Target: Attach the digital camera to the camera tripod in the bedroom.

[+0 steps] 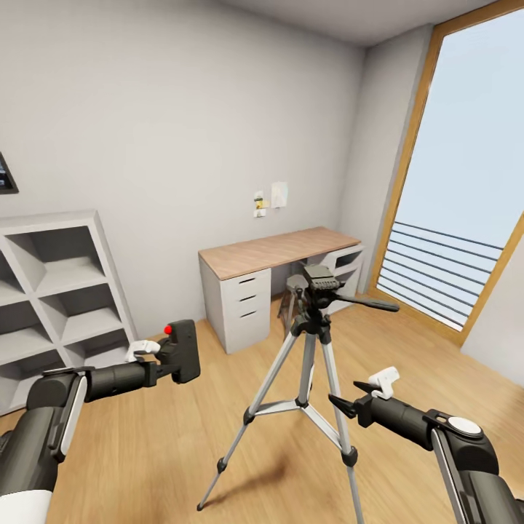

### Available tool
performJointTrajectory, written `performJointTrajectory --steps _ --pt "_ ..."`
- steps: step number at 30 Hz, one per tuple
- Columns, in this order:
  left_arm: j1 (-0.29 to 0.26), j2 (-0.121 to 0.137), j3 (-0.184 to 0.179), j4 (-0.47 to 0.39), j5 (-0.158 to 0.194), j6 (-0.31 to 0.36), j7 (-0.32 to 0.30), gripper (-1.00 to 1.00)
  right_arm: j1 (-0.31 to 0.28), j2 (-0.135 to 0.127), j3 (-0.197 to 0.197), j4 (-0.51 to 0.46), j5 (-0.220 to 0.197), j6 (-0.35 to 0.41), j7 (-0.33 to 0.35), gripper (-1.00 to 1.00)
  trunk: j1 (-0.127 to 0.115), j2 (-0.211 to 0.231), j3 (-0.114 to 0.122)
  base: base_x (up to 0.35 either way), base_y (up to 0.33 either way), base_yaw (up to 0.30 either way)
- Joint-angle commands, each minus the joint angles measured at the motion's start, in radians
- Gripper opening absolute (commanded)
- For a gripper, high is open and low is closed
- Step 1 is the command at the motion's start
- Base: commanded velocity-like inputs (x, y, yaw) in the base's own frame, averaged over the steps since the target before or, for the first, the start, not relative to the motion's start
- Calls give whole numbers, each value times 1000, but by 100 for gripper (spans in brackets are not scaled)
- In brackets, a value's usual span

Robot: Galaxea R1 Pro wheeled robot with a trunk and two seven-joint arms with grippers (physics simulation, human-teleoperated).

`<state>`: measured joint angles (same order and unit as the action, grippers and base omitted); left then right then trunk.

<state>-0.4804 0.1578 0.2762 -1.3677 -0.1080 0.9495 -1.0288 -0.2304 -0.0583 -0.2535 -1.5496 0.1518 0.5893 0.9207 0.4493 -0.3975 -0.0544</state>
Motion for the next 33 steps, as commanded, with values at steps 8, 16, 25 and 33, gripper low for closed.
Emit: performJointTrajectory --steps 8,16,25,33 --pt "-1 -4 0 -1 -8 5 -10 -100 -2 1 1 0 9 8 1 100 1 -2 -2 84 0 0" --pt "-1 -6 -1 -1 -2 3 -10 -100 -2 1 -1 0 9 8 0 100 1 -2 -2 132 0 0" --pt "-1 -20 -3 -1 -9 2 -8 -100 -2 0 -2 0 9 8 0 100 1 -2 -2 20 0 0" --pt "-1 -26 -6 -2 -11 2 -7 -100 -1 1 0 6 10 8 1 100 1 -2 -2 2 0 0"
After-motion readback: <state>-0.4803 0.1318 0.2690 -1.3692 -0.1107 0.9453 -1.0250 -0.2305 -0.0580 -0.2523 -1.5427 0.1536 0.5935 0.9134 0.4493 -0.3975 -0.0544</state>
